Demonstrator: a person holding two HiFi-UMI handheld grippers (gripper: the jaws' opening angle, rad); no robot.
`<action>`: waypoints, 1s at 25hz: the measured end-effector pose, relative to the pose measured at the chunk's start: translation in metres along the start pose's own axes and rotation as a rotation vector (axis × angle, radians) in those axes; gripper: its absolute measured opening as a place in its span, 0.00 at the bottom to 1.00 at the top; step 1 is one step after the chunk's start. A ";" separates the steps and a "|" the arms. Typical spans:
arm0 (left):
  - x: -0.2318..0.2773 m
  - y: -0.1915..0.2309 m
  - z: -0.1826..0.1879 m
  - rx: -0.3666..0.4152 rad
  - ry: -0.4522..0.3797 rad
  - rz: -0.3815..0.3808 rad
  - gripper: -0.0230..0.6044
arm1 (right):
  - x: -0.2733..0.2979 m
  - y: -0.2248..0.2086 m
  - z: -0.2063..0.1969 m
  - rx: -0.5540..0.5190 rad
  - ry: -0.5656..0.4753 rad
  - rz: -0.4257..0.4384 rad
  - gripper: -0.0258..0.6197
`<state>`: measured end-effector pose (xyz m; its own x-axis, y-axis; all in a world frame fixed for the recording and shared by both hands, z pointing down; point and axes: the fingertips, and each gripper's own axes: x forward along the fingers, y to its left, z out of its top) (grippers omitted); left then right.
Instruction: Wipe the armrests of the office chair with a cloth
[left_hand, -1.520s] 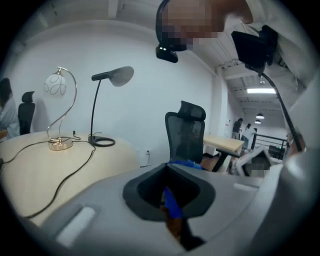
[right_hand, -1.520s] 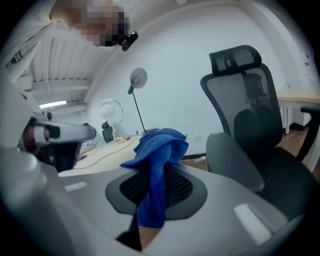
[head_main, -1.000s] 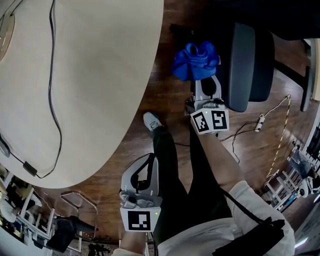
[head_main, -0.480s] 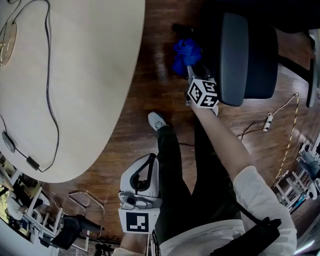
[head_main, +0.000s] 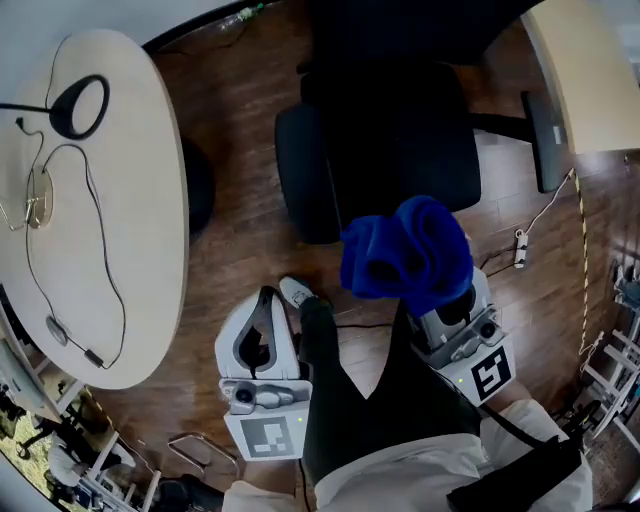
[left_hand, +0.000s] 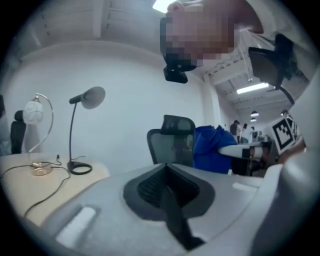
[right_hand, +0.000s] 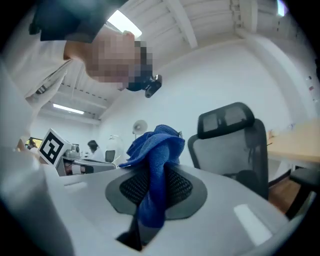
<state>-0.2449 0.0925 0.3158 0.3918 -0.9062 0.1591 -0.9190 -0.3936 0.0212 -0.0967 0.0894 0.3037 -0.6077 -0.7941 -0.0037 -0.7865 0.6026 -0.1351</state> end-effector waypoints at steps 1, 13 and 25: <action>0.018 -0.020 0.005 -0.014 -0.002 -0.018 0.04 | -0.008 -0.028 0.005 -0.015 -0.005 -0.032 0.15; 0.196 -0.308 -0.020 -0.043 0.093 -0.131 0.04 | -0.207 -0.329 0.000 0.028 0.068 -0.220 0.15; 0.278 -0.405 -0.043 -0.013 0.183 -0.190 0.04 | -0.246 -0.469 -0.148 0.057 0.259 -0.310 0.15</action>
<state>0.2342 0.0068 0.3938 0.5441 -0.7728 0.3268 -0.8307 -0.5508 0.0807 0.4050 0.0140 0.5150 -0.3555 -0.8871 0.2945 -0.9341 0.3263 -0.1448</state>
